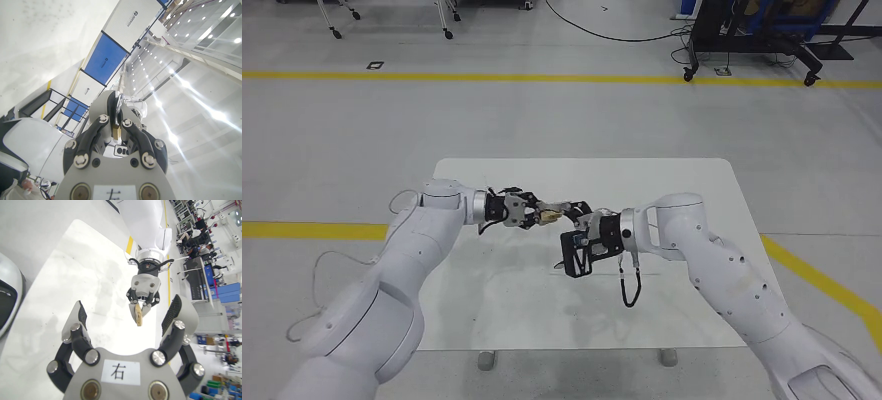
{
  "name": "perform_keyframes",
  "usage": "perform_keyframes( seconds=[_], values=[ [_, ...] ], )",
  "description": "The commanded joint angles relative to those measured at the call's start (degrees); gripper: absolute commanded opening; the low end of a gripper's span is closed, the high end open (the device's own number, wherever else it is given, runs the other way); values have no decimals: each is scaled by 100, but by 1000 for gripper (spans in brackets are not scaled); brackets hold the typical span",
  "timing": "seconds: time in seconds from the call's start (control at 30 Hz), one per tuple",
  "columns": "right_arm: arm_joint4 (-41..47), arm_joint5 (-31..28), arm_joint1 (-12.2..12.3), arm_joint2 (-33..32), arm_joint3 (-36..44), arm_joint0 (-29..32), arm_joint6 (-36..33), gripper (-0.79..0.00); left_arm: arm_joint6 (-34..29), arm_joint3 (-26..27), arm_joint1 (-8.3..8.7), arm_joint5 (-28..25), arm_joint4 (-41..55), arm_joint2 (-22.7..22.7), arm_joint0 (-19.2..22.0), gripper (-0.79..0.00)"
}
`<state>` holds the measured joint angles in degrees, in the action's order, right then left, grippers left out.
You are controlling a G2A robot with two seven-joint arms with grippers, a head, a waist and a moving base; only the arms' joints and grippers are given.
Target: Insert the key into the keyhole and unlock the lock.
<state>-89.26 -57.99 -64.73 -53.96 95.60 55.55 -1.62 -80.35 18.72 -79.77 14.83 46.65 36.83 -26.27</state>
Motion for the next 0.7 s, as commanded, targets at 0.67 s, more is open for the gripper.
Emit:
perform_keyframes(
  seconds=[0.67],
  values=[
    [6066,-1,909,1756,-1574,-1470,-1483,-785,1076,1785,565,-817,-277,878,-840,-785]
  ],
)
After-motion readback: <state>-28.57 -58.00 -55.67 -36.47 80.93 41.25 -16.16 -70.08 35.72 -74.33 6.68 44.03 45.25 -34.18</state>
